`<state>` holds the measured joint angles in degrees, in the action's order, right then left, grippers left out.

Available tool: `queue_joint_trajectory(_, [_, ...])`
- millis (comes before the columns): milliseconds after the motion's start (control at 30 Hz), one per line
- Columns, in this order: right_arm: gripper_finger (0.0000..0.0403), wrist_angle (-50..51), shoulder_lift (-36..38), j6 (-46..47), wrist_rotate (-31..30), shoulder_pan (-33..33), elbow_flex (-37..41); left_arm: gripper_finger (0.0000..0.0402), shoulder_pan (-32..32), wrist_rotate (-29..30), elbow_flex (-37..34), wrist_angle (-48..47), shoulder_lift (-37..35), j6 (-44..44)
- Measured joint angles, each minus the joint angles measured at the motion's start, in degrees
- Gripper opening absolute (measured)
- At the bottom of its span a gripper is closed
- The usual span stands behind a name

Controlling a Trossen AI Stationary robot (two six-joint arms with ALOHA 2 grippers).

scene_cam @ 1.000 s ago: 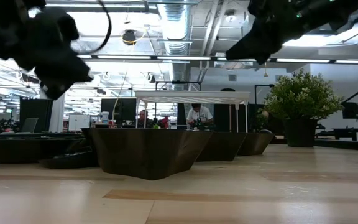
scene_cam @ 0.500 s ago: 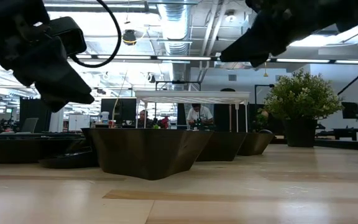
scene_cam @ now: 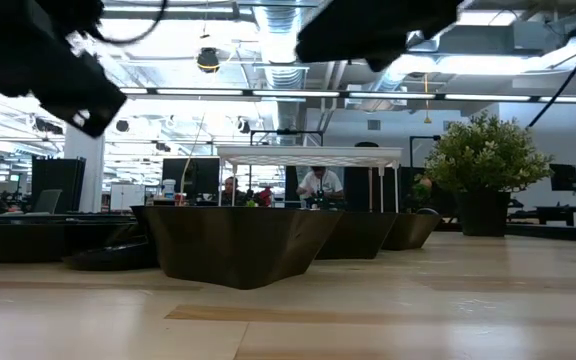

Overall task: Pick & Place Mini shaped plates
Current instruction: Stack the drop-shaped plate on top of the drop-shaped plates on the shelf

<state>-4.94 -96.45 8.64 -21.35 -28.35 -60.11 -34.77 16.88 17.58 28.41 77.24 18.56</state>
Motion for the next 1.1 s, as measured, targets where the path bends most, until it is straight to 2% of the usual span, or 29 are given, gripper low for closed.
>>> queue_joint_trajectory(200, [0.0074, 11.76, -9.65, 0.47, 0.17, -0.47, -15.59, 0.0097, -3.87, -0.04, 0.0, 1.51, -2.73, -4.5])
queue_joint_trajectory(500, [0.0074, 30.59, -22.62, -0.57, 0.98, -0.62, -38.2, 0.0097, -6.9, -0.02, -1.6, 1.64, -6.92, -2.62])
queue_joint_trajectory(633, [0.0074, 36.09, -27.56, -1.76, 2.05, -0.64, -46.49, 0.0097, -6.42, 0.71, -2.97, 1.65, -9.6, -3.12])
queue_joint_trajectory(767, [0.0074, 37.22, -31.12, -5.8, 2.88, -0.53, -52.0, 0.0097, -6.05, 1.23, -4.62, 1.63, -13.59, -2.62])
queue_joint_trajectory(900, [0.0074, 37.18, -34.85, -9.99, 6.17, -0.28, -56.15, 0.0097, -6.16, 2.82, -6.02, 1.81, -17.23, 0.0])
queue_joint_trajectory(1100, [0.0074, 40.05, -39.62, -10.46, 6.82, 0.88, -59.71, 0.0097, -6.18, 3.39, -8.49, 3.18, -19.54, 2.65])
